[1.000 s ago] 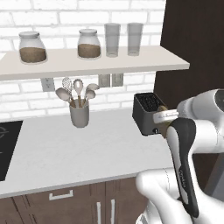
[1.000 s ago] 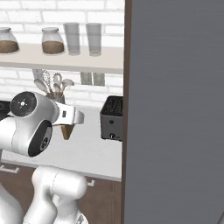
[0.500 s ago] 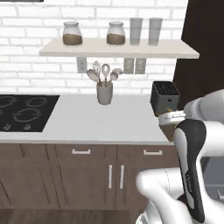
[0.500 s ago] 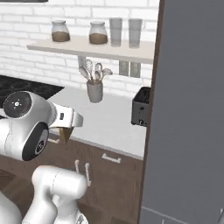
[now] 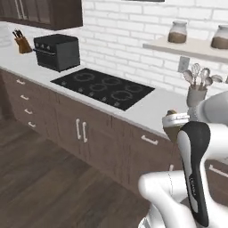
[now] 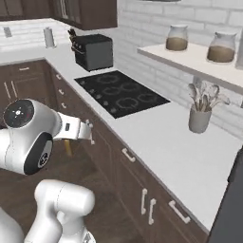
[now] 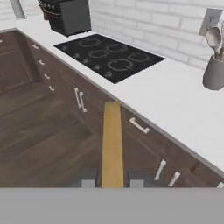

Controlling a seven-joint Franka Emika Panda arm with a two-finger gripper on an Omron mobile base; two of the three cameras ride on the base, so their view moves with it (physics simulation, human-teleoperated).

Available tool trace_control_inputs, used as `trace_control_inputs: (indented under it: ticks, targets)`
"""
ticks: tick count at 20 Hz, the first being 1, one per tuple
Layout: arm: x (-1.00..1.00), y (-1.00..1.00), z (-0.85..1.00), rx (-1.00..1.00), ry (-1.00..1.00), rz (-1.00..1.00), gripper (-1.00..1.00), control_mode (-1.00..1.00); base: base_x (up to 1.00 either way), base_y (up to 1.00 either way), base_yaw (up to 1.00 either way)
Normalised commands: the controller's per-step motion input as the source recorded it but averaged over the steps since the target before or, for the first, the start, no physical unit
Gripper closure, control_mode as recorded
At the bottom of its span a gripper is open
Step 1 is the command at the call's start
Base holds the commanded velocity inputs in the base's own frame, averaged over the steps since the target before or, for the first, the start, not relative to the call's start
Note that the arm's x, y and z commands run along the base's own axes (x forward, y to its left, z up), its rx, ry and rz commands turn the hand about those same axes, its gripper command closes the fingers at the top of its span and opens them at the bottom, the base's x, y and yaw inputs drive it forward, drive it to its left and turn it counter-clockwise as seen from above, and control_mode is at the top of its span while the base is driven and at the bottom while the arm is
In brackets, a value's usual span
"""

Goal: Start the toaster. Once the lever pops up, take the bread to the plate on the dining counter.

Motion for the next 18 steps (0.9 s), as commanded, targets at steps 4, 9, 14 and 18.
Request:
trace_control_inputs:
  ticks: [4, 9, 14, 18]
  targets:
    - [0.00, 0.00, 0.00, 0.00, 0.00, 0.00, 1.00, 1.00, 0.00, 0.00, 1.00]
    - [0.00, 0.00, 0.00, 0.00, 0.00, 0.00, 1.00, 1.00, 0.00, 0.00, 1.00]
    - [0.00, 0.00, 0.00, 0.00, 0.00, 0.00, 1.00, 1.00, 0.00, 0.00, 1.00]
    - [0.00, 0.00, 0.00, 0.00, 0.00, 0.00, 1.00, 1.00, 0.03, 0.00, 0.98]
